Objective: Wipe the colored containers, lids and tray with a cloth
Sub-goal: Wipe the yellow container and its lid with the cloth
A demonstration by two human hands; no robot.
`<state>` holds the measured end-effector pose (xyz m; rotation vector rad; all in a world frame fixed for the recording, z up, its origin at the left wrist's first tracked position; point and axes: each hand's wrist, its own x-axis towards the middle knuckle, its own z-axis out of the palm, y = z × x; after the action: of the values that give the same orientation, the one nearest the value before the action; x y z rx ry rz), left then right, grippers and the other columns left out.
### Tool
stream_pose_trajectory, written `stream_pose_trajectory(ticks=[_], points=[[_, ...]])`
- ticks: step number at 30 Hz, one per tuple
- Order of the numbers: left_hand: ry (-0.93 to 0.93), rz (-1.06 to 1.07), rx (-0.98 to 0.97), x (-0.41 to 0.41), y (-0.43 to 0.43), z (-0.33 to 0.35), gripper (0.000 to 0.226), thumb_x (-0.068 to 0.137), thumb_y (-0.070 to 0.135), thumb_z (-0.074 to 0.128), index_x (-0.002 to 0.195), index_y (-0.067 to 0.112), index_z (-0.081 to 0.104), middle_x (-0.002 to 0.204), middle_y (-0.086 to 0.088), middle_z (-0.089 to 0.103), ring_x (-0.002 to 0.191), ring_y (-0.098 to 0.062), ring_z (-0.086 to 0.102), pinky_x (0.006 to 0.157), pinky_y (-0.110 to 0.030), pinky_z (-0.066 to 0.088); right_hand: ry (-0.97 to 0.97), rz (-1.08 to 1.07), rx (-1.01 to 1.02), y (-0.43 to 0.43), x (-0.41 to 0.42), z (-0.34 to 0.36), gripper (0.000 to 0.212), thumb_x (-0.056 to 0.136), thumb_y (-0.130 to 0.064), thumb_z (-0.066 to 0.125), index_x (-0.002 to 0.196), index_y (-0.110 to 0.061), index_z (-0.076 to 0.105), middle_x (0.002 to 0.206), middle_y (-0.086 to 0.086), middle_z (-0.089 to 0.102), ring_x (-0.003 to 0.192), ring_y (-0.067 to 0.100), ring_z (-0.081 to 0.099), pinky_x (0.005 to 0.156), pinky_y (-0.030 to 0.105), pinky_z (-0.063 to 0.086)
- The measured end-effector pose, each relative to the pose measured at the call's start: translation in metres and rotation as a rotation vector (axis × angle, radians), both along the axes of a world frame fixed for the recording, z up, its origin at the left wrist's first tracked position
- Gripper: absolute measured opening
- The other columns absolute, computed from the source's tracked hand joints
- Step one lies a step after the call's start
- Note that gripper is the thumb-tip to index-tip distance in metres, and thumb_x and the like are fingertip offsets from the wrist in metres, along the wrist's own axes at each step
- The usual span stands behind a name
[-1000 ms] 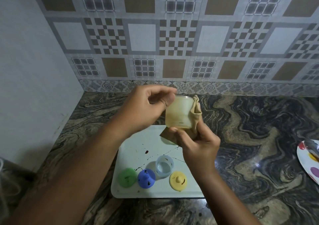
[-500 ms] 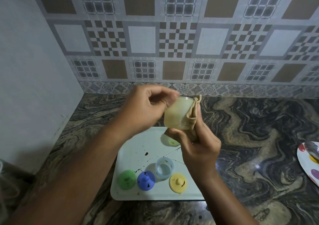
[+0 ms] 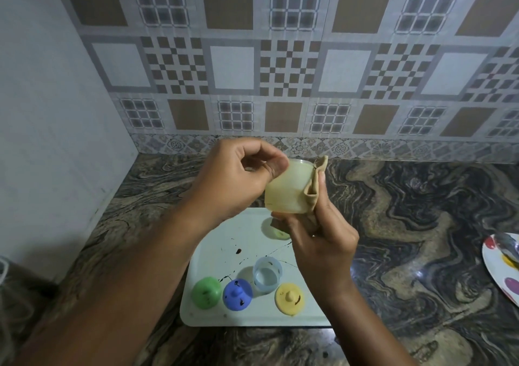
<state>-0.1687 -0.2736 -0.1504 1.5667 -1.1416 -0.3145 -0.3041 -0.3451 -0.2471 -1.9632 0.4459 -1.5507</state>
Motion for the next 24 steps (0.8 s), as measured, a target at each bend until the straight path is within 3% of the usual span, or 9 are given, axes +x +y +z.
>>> stream_pose_trajectory(ticks=[2, 4, 6, 8, 12, 15, 19, 22, 24], points=[[0.171, -0.066, 0.035, 0.004, 0.002, -0.001, 0.02, 0.085, 0.028, 0.07, 0.099, 0.015, 0.077, 0.087, 0.009, 0.077, 0.082, -0.005, 0.072, 0.072, -0.023, 0.058, -0.053, 0.032, 0.09, 0.001, -0.003, 0.002, 0.07, 0.091, -0.028, 0.074, 0.14, 0.01, 0.042, 0.117, 0.009, 0.071, 0.092, -0.007, 0.069, 0.079, 0.019, 0.059], [0.302, -0.078, 0.059, 0.01, 0.003, -0.004, 0.019, 0.079, 0.029, 0.07, 0.092, 0.018, 0.077, 0.093, 0.001, 0.077, 0.096, -0.02, 0.073, 0.08, -0.033, 0.06, -0.056, 0.06, 0.109, 0.001, -0.003, 0.001, 0.073, 0.088, -0.026, 0.077, 0.14, 0.013, 0.044, 0.122, -0.001, 0.066, 0.094, -0.014, 0.064, 0.079, 0.014, 0.056], [0.296, -0.052, 0.049, 0.01, 0.002, -0.006, 0.008, 0.078, 0.025, 0.071, 0.082, 0.02, 0.074, 0.085, -0.003, 0.073, 0.089, -0.02, 0.07, 0.077, -0.033, 0.061, -0.034, 0.072, 0.096, 0.001, -0.003, 0.0, 0.071, 0.091, -0.028, 0.076, 0.14, 0.014, 0.046, 0.124, 0.002, 0.068, 0.095, -0.001, 0.071, 0.076, 0.027, 0.063], [0.196, -0.016, 0.049, 0.009, 0.001, -0.006, 0.006, 0.085, 0.018, 0.071, 0.08, 0.022, 0.072, 0.081, -0.002, 0.069, 0.08, -0.017, 0.066, 0.077, -0.034, 0.06, 0.038, 0.027, -0.001, 0.0, -0.003, 0.001, 0.068, 0.096, -0.037, 0.07, 0.14, 0.01, 0.047, 0.125, 0.02, 0.069, 0.101, 0.02, 0.075, 0.078, 0.036, 0.063], [-0.099, 0.077, 0.032, 0.003, 0.001, -0.003, 0.013, 0.089, 0.015, 0.07, 0.081, 0.025, 0.071, 0.074, 0.012, 0.069, 0.07, -0.001, 0.063, 0.068, -0.018, 0.051, 0.149, -0.069, -0.162, 0.006, -0.001, 0.007, 0.064, 0.09, -0.03, 0.074, 0.139, 0.005, 0.051, 0.138, 0.028, 0.059, 0.141, 0.004, 0.045, 0.105, 0.012, 0.045], [-0.053, 0.068, -0.019, -0.003, 0.001, -0.001, 0.005, 0.09, 0.019, 0.07, 0.089, 0.018, 0.075, 0.071, 0.018, 0.07, 0.062, 0.005, 0.063, 0.058, -0.009, 0.047, 0.101, -0.063, -0.112, 0.002, -0.001, 0.003, 0.07, 0.087, -0.03, 0.078, 0.139, 0.004, 0.049, 0.137, 0.026, 0.06, 0.13, 0.022, 0.061, 0.098, 0.025, 0.055], [0.132, -0.054, 0.035, 0.01, 0.003, -0.003, 0.02, 0.085, 0.032, 0.066, 0.099, 0.021, 0.077, 0.095, 0.009, 0.077, 0.091, -0.01, 0.071, 0.078, -0.025, 0.057, -0.044, 0.044, 0.006, -0.008, -0.002, -0.004, 0.068, 0.092, -0.04, 0.074, 0.14, 0.002, 0.051, 0.129, 0.024, 0.067, 0.106, 0.038, 0.073, 0.08, 0.05, 0.063], [0.244, -0.045, 0.048, 0.012, 0.001, -0.006, 0.005, 0.083, 0.019, 0.069, 0.084, 0.018, 0.074, 0.073, 0.011, 0.073, 0.064, -0.001, 0.065, 0.064, -0.018, 0.053, 0.015, 0.042, -0.018, -0.011, 0.001, -0.007, 0.068, 0.092, -0.044, 0.071, 0.138, 0.003, 0.053, 0.131, 0.02, 0.066, 0.11, 0.035, 0.072, 0.085, 0.045, 0.063], [0.134, 0.0, 0.067, 0.007, -0.002, -0.007, 0.012, 0.088, 0.011, 0.069, 0.08, 0.02, 0.071, 0.062, 0.016, 0.067, 0.054, 0.002, 0.058, 0.057, -0.013, 0.046, 0.093, -0.04, -0.09, -0.009, 0.002, -0.01, 0.066, 0.087, -0.038, 0.076, 0.133, 0.006, 0.057, 0.127, 0.021, 0.068, 0.116, 0.028, 0.07, 0.096, 0.029, 0.058]])
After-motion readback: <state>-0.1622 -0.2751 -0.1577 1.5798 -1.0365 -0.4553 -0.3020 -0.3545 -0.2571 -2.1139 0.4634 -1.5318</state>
